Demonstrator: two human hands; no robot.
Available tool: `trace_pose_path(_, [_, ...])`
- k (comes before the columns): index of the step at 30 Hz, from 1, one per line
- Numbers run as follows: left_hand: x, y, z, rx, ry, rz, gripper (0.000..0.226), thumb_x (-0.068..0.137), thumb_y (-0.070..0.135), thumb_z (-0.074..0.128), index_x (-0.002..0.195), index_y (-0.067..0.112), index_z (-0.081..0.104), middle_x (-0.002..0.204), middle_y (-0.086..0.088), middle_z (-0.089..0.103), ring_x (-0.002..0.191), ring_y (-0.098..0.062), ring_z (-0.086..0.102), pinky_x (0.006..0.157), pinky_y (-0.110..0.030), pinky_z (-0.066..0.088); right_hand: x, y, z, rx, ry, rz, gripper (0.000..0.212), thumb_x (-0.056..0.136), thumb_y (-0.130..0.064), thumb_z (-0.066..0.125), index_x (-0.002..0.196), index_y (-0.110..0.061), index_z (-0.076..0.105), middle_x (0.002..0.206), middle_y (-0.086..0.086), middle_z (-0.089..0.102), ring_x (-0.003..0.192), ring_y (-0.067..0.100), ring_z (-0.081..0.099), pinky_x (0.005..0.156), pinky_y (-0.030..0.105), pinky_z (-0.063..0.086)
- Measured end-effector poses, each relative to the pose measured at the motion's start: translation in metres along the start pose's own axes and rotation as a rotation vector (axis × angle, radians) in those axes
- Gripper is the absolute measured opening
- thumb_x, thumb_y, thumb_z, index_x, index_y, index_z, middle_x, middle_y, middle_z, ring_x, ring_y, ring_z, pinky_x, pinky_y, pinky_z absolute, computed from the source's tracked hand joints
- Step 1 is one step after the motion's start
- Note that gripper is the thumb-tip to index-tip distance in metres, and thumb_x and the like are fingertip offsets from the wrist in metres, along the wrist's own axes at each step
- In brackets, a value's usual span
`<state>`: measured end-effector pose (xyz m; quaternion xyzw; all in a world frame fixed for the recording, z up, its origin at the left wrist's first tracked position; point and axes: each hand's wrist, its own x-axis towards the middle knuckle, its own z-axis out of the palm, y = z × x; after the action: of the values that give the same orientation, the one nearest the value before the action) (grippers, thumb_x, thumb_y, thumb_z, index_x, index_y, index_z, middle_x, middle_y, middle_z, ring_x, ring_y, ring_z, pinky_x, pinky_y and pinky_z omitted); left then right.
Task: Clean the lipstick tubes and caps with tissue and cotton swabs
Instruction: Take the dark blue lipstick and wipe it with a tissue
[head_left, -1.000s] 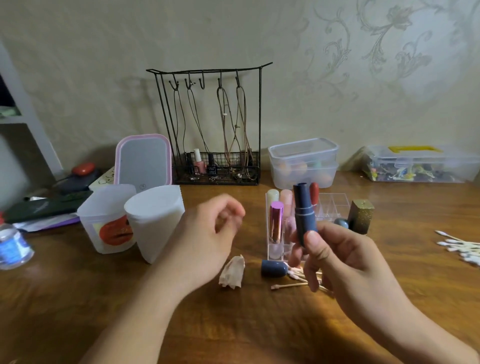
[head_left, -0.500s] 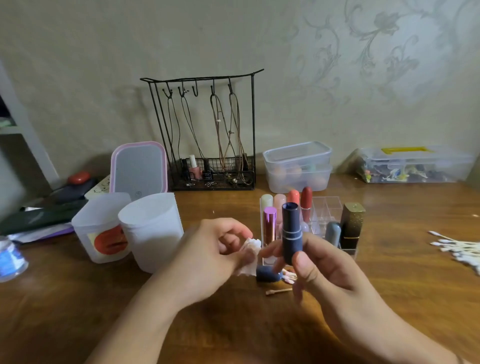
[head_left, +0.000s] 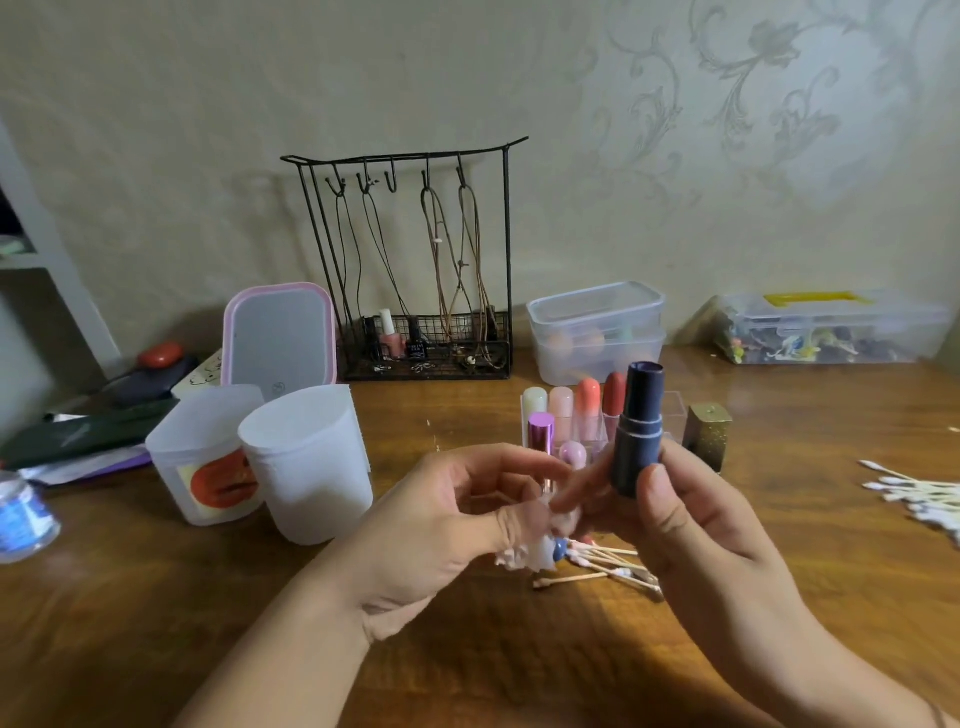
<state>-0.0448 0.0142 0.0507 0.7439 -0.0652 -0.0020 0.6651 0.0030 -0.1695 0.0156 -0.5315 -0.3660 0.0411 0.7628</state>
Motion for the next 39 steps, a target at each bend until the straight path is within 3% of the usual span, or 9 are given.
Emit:
trace_pose_path(4, [-0.001, 0.001, 0.002, -0.102, 0.011, -0.049, 0.019, 0.074, 0.018, 0.068, 0.090, 0.021, 0.077, 0.085, -0.005, 0.070, 0.081, -0.007, 0.064, 0.068, -0.017, 0.051, 0.000, -0.002, -0.001, 0.022, -0.006, -0.020, 0.047, 0.091, -0.055, 0.057, 0.102, -0.011, 0.065, 0.099, 0.023, 0.067, 0.081, 0.040, 0.064, 0.070, 0.043, 0.053])
trace_pose_path(7, [0.000, -0.001, 0.003, -0.061, -0.001, -0.058, 0.017, 0.080, 0.018, 0.068, 0.096, 0.016, 0.074, 0.096, -0.021, 0.067, 0.089, -0.021, 0.064, 0.079, -0.032, 0.054, -0.002, -0.004, 0.001, 0.039, -0.034, -0.011, 0.046, 0.091, -0.055, 0.059, 0.104, -0.011, 0.065, 0.101, 0.022, 0.068, 0.077, 0.038, 0.066, 0.067, 0.043, 0.053])
trace_pose_path(10, [0.001, -0.002, 0.002, -0.152, -0.005, -0.069, 0.018, 0.076, 0.014, 0.071, 0.094, 0.011, 0.070, 0.088, -0.022, 0.064, 0.085, -0.026, 0.064, 0.074, -0.035, 0.054, -0.002, -0.003, 0.000, 0.062, -0.006, -0.020, 0.046, 0.091, -0.052, 0.058, 0.101, -0.007, 0.063, 0.097, 0.026, 0.068, 0.079, 0.042, 0.066, 0.071, 0.043, 0.056])
trace_pose_path(14, [0.003, -0.002, 0.002, -0.093, 0.022, -0.039, 0.022, 0.063, 0.019, 0.079, 0.082, 0.020, 0.070, 0.082, -0.006, 0.065, 0.083, -0.015, 0.062, 0.071, -0.023, 0.051, -0.001, -0.005, -0.002, 0.041, 0.009, -0.014, 0.044, 0.091, -0.053, 0.058, 0.100, -0.010, 0.064, 0.095, 0.027, 0.068, 0.084, 0.041, 0.066, 0.074, 0.040, 0.055])
trace_pose_path(20, [0.001, -0.003, 0.003, 0.014, -0.006, -0.018, 0.029, 0.060, 0.021, 0.083, 0.084, 0.019, 0.067, 0.088, -0.009, 0.065, 0.084, -0.014, 0.061, 0.074, -0.021, 0.052, -0.001, -0.007, -0.003, -0.019, -0.012, 0.010, 0.048, 0.091, -0.057, 0.056, 0.100, -0.011, 0.067, 0.097, 0.022, 0.070, 0.087, 0.038, 0.067, 0.078, 0.037, 0.054])
trace_pose_path(29, [0.002, -0.001, 0.000, -0.241, 0.039, -0.017, 0.012, 0.072, 0.010, 0.074, 0.080, 0.016, 0.068, 0.079, -0.004, 0.061, 0.073, -0.011, 0.058, 0.059, -0.019, 0.050, 0.004, -0.008, -0.007, 0.108, 0.096, -0.035, 0.040, 0.085, -0.058, 0.064, 0.086, -0.018, 0.069, 0.081, 0.016, 0.067, 0.077, 0.031, 0.058, 0.075, 0.034, 0.051])
trace_pose_path(34, [0.001, 0.002, -0.001, -0.061, -0.009, 0.052, 0.061, 0.083, -0.024, 0.047, 0.102, 0.027, 0.075, 0.090, -0.007, 0.064, 0.084, -0.016, 0.060, 0.068, -0.018, 0.049, 0.004, -0.010, -0.006, 0.088, 0.124, -0.069, 0.041, 0.084, -0.058, 0.064, 0.085, -0.017, 0.069, 0.079, 0.015, 0.066, 0.076, 0.028, 0.061, 0.075, 0.033, 0.052])
trace_pose_path(37, [-0.001, 0.004, 0.001, -0.053, -0.048, 0.031, 0.057, 0.085, -0.022, 0.040, 0.073, 0.020, 0.076, 0.088, -0.002, 0.068, 0.086, -0.012, 0.063, 0.068, -0.019, 0.050, 0.004, -0.011, -0.006, 0.078, 0.139, -0.076, 0.041, 0.084, -0.058, 0.064, 0.086, -0.018, 0.069, 0.079, 0.015, 0.065, 0.076, 0.028, 0.061, 0.074, 0.033, 0.052])
trace_pose_path(39, [0.000, 0.003, 0.000, -0.120, -0.056, -0.013, 0.032, 0.084, -0.001, 0.044, 0.064, 0.013, 0.067, 0.089, -0.008, 0.063, 0.086, -0.018, 0.060, 0.065, -0.025, 0.048, 0.004, -0.011, -0.008, 0.052, 0.169, -0.076, 0.041, 0.083, -0.060, 0.064, 0.085, -0.020, 0.069, 0.078, 0.015, 0.065, 0.075, 0.028, 0.060, 0.073, 0.032, 0.052])
